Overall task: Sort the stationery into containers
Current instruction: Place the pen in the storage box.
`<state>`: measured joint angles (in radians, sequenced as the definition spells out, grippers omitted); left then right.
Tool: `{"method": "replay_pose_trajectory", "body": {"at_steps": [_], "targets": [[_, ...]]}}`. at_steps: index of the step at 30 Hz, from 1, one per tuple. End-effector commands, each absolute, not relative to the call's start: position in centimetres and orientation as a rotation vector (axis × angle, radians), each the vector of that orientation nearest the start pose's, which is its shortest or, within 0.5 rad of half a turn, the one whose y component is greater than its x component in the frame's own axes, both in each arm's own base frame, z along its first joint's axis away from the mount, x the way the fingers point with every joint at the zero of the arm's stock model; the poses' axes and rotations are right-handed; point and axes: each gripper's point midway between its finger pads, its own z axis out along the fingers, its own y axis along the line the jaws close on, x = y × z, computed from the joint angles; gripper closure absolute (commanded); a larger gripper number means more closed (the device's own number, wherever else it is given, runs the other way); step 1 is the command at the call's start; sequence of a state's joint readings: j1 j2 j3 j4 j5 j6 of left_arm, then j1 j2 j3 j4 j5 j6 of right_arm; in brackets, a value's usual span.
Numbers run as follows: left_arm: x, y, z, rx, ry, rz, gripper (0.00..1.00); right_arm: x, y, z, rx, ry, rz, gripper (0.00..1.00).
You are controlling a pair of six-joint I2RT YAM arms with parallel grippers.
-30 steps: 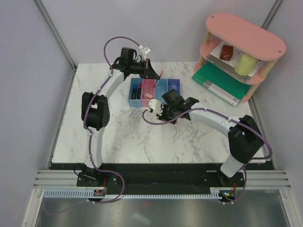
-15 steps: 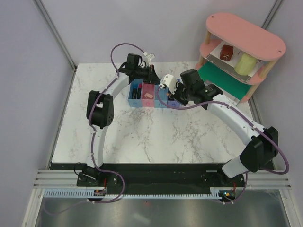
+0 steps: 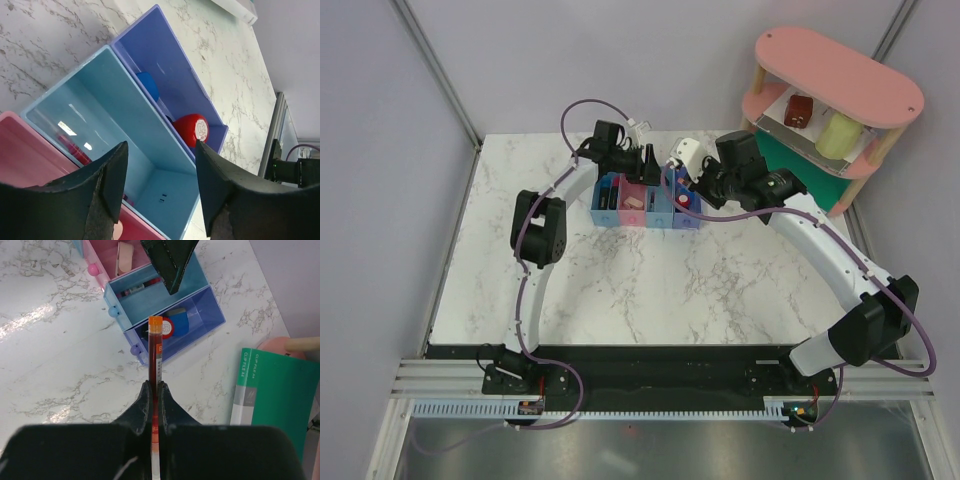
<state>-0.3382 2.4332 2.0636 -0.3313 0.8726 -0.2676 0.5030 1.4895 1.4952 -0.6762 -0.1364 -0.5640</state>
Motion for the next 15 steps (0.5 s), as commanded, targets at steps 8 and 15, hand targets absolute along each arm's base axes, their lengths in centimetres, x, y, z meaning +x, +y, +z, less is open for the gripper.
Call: {"method": "replay_pose_trajectory", "body": {"at_steps": [8, 15], "targets": [[48.9, -30.7, 20.4, 0.704, 2.024, -1.242, 0.36, 36.0, 20.7, 24.3, -1.244, 1.882, 0.133, 1.0], [47.8, -26.4, 23.9, 0.653, 2.013, -1.189, 0.37, 37.6, 20.7, 22.3, -1.356, 1.829, 0.001, 1.0]]}}
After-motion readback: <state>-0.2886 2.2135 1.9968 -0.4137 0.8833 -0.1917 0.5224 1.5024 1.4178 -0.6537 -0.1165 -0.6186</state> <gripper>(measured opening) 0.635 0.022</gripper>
